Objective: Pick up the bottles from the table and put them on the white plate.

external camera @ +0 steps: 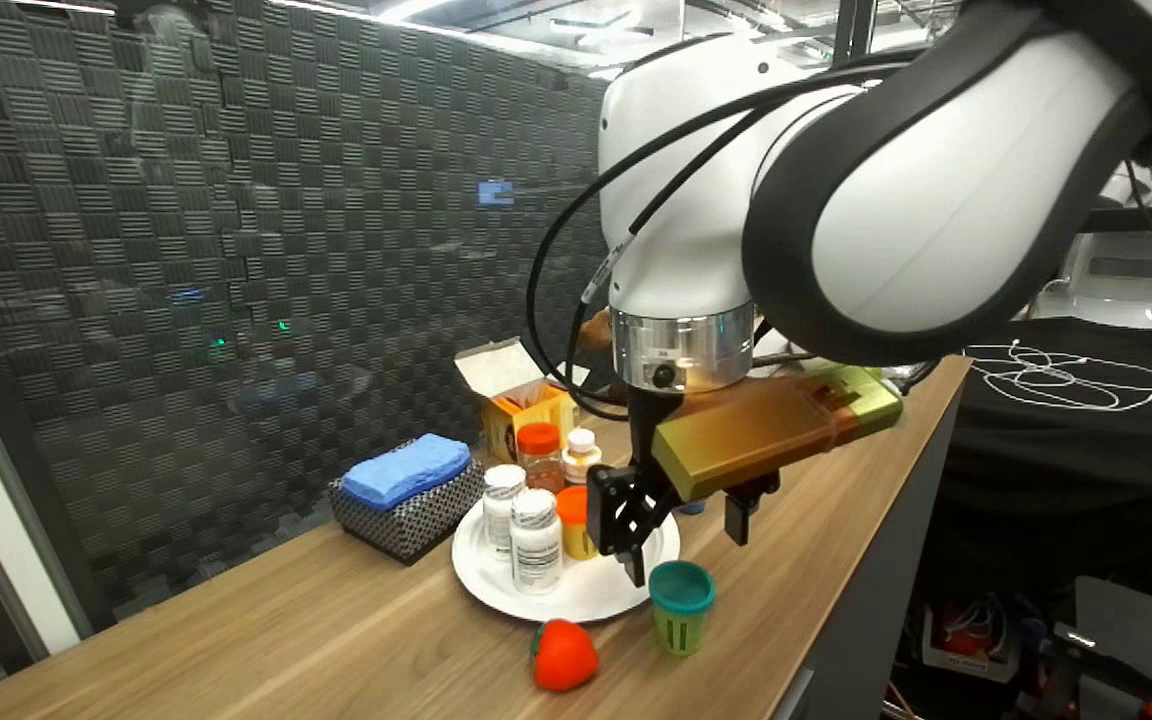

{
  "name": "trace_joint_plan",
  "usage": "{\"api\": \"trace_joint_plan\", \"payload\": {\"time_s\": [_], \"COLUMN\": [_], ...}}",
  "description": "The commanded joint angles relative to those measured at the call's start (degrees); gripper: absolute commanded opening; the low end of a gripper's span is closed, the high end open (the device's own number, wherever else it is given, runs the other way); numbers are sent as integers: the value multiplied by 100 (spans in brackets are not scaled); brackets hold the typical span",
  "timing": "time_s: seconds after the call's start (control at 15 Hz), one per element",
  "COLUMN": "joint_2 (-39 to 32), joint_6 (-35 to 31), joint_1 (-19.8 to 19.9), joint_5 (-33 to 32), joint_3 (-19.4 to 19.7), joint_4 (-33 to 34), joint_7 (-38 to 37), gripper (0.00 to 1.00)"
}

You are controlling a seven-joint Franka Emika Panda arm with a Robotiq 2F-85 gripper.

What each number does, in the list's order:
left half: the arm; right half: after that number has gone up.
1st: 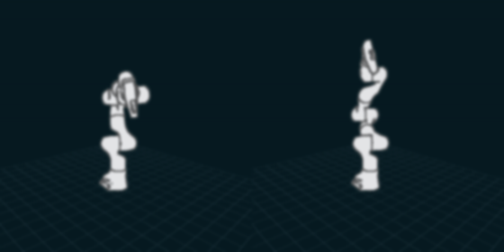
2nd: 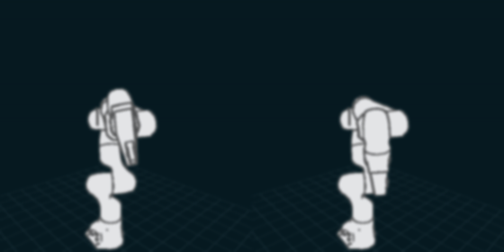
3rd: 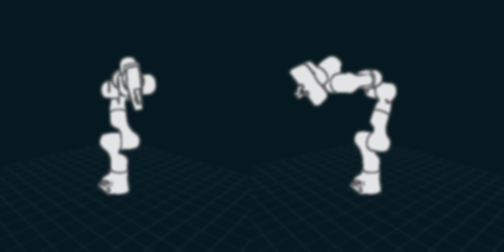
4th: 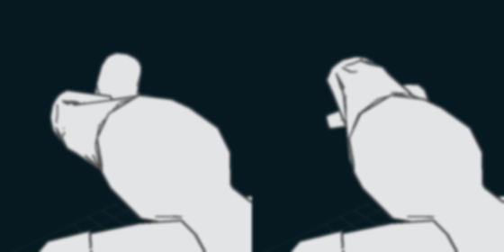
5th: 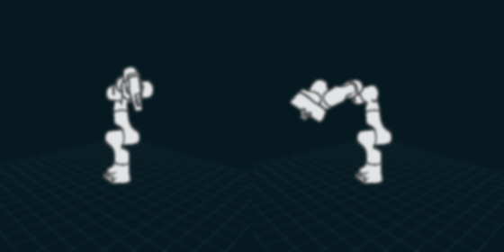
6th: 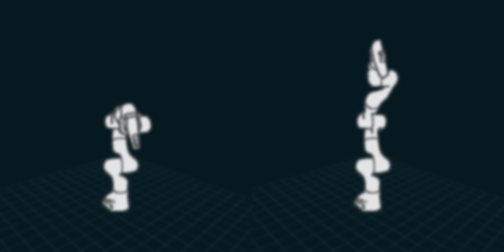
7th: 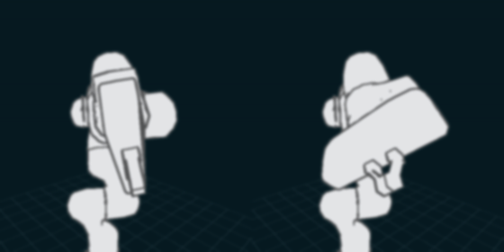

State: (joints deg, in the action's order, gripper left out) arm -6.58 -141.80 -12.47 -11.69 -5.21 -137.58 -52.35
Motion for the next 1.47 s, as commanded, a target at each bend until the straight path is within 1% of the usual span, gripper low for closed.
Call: {"api": "trace_joint_plan", "payload": {"time_s": [0.0, 0.2, 0.4, 0.47, 0.53, 0.6, 0.93, 1.0, 1.07, 1.2, 1.4], "joint_2": [-16, -123, -190, -206, -213, -214, -165, -136, -89, 96, 235], "joint_6": [-302, -416, -478, -387, -355, -311, -275, -224, -182, -82, -22], "joint_1": [56, 62, 69, 69, 65, 58, 29, 14, -8, -13, 43], "joint_5": [93, 174, 394, 499, 577, 637, 660, 609, 500, 438, 149], "joint_3": [-47, -47, -63, -61, -65, -58, -17, -1, 33, 57, 137], "joint_4": [-83, -73, -65, -50, -51, -51, -68, -70, -83, -142, -81], "joint_7": [71, 176, 319, 352, 389, 388, 271, 193, 63, -41, -243], "gripper": [100, 100, 100, 97, 90, 77, 37, 31, 28, 28, 28]}}
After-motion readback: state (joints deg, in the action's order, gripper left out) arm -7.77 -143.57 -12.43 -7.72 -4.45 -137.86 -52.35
